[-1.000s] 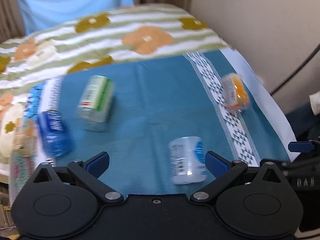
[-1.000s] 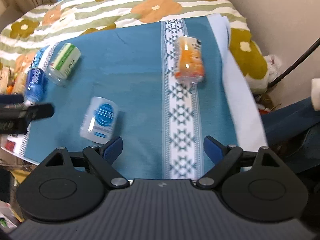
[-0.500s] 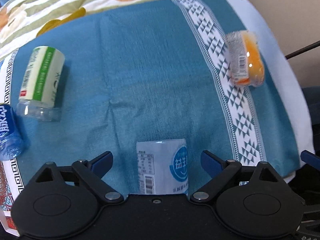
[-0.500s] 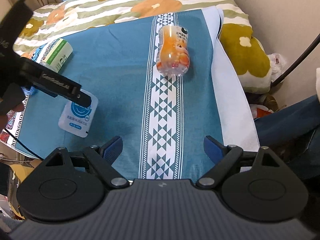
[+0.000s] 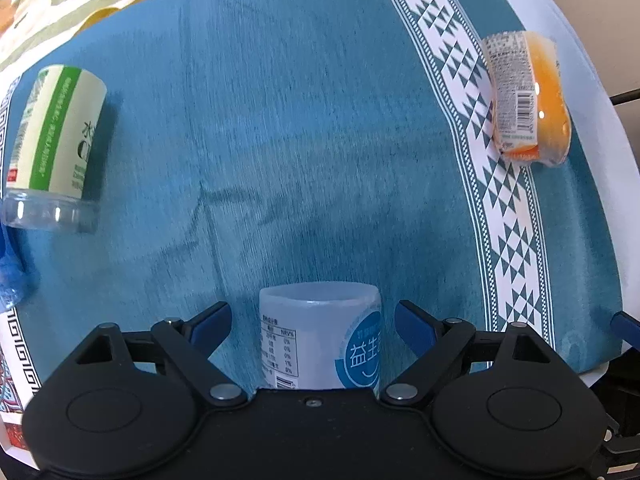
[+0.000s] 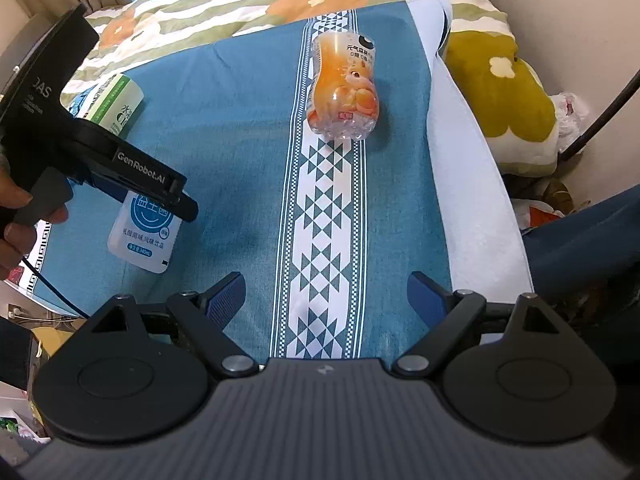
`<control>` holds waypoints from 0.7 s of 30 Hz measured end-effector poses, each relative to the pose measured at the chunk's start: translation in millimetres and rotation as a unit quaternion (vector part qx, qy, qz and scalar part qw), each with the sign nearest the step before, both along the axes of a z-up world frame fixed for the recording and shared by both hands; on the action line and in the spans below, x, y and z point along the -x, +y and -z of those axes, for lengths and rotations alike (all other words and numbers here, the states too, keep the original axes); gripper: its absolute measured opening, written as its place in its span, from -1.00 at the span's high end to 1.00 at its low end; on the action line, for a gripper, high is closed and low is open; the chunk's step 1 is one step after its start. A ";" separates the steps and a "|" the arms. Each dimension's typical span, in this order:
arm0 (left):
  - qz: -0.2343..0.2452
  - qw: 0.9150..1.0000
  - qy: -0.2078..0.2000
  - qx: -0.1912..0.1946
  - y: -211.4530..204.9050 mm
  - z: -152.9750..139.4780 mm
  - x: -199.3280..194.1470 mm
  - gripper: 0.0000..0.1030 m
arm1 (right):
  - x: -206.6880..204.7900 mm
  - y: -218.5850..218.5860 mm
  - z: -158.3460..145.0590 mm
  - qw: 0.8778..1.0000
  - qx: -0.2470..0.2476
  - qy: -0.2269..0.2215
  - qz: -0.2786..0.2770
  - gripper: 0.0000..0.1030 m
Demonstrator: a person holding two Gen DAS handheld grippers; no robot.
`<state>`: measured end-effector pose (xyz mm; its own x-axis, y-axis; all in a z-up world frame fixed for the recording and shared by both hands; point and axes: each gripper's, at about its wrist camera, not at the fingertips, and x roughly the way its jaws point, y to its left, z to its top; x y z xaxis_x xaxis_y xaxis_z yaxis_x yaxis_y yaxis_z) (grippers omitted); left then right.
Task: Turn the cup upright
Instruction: 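Rotate the held white cup with the left gripper until its opening faces up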
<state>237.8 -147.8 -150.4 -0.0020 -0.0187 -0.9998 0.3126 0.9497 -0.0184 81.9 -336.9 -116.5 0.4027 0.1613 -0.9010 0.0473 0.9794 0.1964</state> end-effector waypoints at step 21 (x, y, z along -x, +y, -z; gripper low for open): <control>-0.024 0.994 -0.088 0.057 17.2 -22.0 29.3 -0.20 | 3.3 12.4 -5.3 1.000 -0.005 -0.015 -0.013 -1.00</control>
<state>208.4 -130.6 -128.4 0.1765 -0.1288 -0.9758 0.2757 0.9582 -0.0766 78.6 -324.5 -111.3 0.4257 0.1808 -0.8866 0.0162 0.9782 0.2072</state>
